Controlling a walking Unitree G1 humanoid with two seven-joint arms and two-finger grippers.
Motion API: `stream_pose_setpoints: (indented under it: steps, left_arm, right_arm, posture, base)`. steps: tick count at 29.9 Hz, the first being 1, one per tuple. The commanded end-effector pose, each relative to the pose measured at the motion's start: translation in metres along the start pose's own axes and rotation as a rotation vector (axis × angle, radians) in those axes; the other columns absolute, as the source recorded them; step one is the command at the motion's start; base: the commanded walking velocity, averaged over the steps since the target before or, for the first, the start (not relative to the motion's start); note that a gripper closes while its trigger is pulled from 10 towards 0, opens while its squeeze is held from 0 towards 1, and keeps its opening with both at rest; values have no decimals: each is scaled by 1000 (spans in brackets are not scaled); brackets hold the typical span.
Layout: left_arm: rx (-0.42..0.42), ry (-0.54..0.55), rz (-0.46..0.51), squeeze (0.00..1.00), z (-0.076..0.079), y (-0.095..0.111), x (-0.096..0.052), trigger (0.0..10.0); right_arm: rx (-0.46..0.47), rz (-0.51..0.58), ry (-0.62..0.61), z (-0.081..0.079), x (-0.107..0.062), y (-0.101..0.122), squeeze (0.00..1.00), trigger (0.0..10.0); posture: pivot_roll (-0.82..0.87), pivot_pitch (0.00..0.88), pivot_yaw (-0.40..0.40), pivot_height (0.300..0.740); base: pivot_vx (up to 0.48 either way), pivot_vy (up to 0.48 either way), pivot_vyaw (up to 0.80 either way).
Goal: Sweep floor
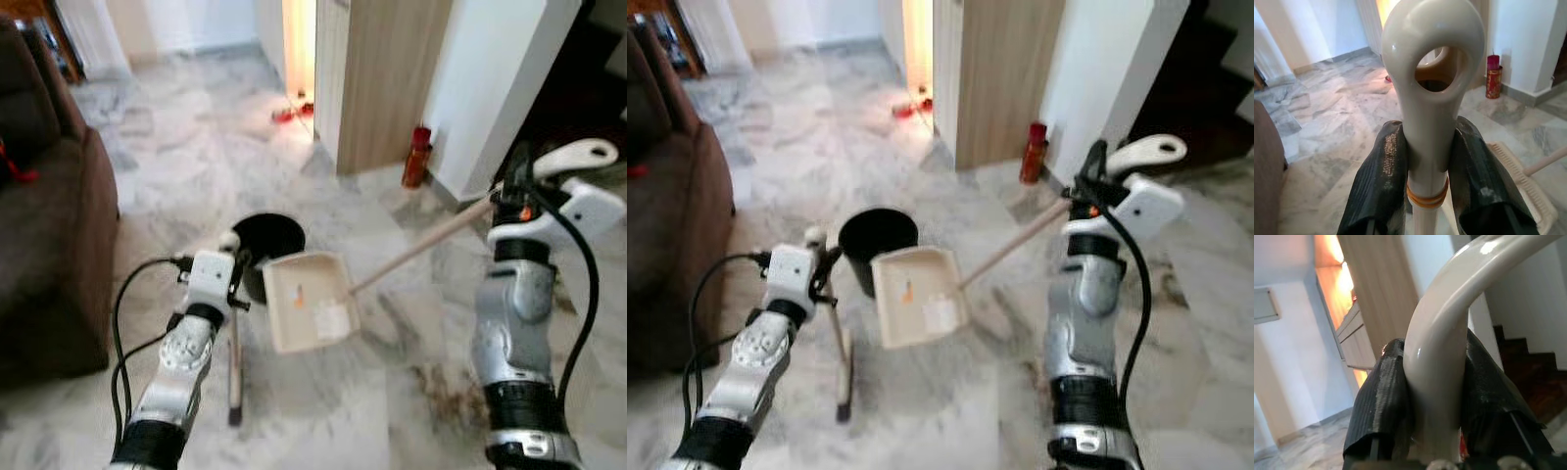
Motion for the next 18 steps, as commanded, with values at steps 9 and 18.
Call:
stream_pose_setpoints:
  steps: [9, 18]
  left_arm:
    - [35, 27, 59, 0, -10, 15, 3, 10000]
    - [35, 30, 61, 0, -10, 16, 4, 10000]
  right_arm:
    - [68, 80, 63, -24, 6, 22, 0, 10000]
    - [78, 84, 71, -27, 8, 24, 0, 10000]
  posture:
    - [10, 1, -11, 740]
    - [11, 1, -14, 740]
  base:
    - [405, 0, 510]
    - [405, 0, 0]
Point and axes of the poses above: a point about 5 cm out from each wrist's last joint towards the gripper, its own x axis pointing out of the wrist towards the gripper, its own y axis along the axis of the wrist's last joint, z = x × y, the point moved 6 cm from there along x, pointing out of the wrist towards the gripper, and after that the axes turned 1 degree about -x, right-handed, at the moved point
